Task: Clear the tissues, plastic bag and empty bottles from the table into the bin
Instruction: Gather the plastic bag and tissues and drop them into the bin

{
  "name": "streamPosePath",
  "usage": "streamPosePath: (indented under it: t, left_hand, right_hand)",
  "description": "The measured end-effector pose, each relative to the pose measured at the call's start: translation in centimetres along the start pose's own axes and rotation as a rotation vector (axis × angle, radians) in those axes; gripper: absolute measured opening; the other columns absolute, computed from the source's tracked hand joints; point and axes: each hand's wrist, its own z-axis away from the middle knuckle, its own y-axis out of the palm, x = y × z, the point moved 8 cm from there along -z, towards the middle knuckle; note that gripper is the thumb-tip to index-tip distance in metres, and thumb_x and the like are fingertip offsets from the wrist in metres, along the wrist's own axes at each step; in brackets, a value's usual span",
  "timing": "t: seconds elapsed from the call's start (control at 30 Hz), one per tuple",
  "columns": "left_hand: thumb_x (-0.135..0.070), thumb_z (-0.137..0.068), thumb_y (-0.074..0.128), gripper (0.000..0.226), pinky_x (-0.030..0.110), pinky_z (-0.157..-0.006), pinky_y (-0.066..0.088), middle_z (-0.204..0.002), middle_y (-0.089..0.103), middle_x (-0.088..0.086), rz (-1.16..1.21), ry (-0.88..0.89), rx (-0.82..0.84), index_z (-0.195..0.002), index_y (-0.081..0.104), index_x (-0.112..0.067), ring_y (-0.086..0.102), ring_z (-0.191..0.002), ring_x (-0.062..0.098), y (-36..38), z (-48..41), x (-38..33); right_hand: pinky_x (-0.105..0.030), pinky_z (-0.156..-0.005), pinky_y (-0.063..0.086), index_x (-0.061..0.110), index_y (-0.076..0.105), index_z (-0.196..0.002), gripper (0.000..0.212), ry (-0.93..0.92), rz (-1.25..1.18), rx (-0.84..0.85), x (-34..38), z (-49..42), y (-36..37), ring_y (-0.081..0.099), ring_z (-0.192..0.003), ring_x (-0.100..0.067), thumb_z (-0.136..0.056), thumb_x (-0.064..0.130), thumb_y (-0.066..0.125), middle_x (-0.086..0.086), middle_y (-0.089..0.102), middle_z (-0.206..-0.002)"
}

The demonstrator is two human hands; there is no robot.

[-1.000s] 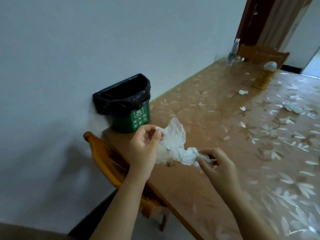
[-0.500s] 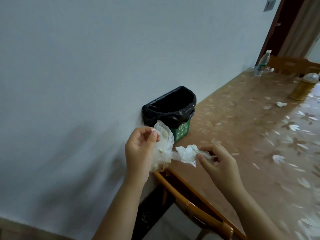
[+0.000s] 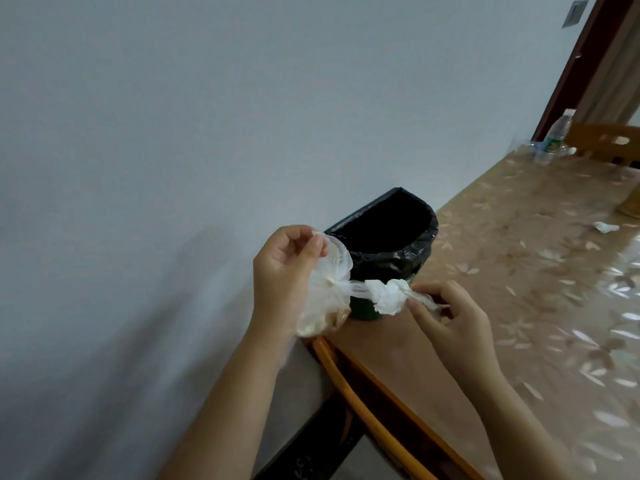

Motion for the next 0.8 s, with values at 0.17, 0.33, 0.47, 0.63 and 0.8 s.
streamPosePath:
  t: [0.17, 0.33, 0.47, 0.63, 0.8]
  left_hand:
    - [-0.002, -0.085, 0.06, 0.013, 0.021, -0.071, 0.049, -0.074, 0.063, 0.003, 0.013, 0.043, 0.113, -0.079, 0.061, -0.013, 0.061, -0.071, 0.009, 2.6, -5.7, 0.3]
    - [0.0, -0.085, 0.059, 0.019, 0.016, -0.064, 0.045, -0.072, 0.064, 0.0, 0.068, 0.056, 0.14, -0.076, 0.06, -0.017, 0.06, -0.068, 0.007, 4.5, -9.6, 1.2]
    - [-0.002, -0.086, 0.057, 0.019, 0.015, -0.062, 0.045, -0.071, 0.065, -0.004, 0.101, 0.046, 0.195, -0.078, 0.058, -0.018, 0.06, -0.069, 0.007, 6.1, -12.3, 1.7]
    - [-0.002, -0.087, 0.056, 0.017, 0.019, -0.065, 0.046, -0.074, 0.065, -0.001, 0.126, 0.011, 0.296, -0.079, 0.058, -0.017, 0.061, -0.072, 0.008, 9.4, -14.9, 3.0]
    - [-0.002, -0.086, 0.058, 0.02, 0.024, -0.068, 0.046, -0.075, 0.064, 0.003, 0.121, 0.011, 0.377, -0.077, 0.058, -0.019, 0.059, -0.074, 0.015, 12.3, -16.7, 4.8]
  right_hand:
    - [-0.014, -0.065, 0.042, 0.027, 0.063, -0.084, 0.023, 0.027, -0.015, -0.07, -1.0, -3.6, 0.5, 0.056, -0.079, -0.007, -0.075, 0.007, 0.07, 0.007, 0.063, -0.081]
    - [-0.01, -0.065, 0.041, 0.033, 0.059, -0.081, 0.031, 0.002, 0.044, -0.12, -0.8, -6.4, 0.3, 0.056, -0.081, -0.006, -0.075, 0.005, 0.07, 0.01, 0.061, -0.08]
    - [-0.017, -0.064, 0.043, 0.03, 0.06, -0.081, 0.029, -0.005, 0.057, -0.187, -1.0, -7.2, -0.2, 0.056, -0.08, -0.01, -0.074, 0.004, 0.07, 0.008, 0.062, -0.078]
    - [-0.017, -0.064, 0.042, 0.031, 0.06, -0.081, 0.032, 0.042, 0.103, -0.263, -2.3, -8.0, -0.8, 0.056, -0.081, -0.008, -0.074, 0.002, 0.071, 0.009, 0.062, -0.08]
    - [-0.015, -0.065, 0.042, 0.023, 0.064, -0.082, 0.012, 0.069, 0.125, -0.331, -3.1, -9.5, -1.3, 0.056, -0.081, -0.009, -0.074, 0.018, 0.071, 0.009, 0.064, -0.081]
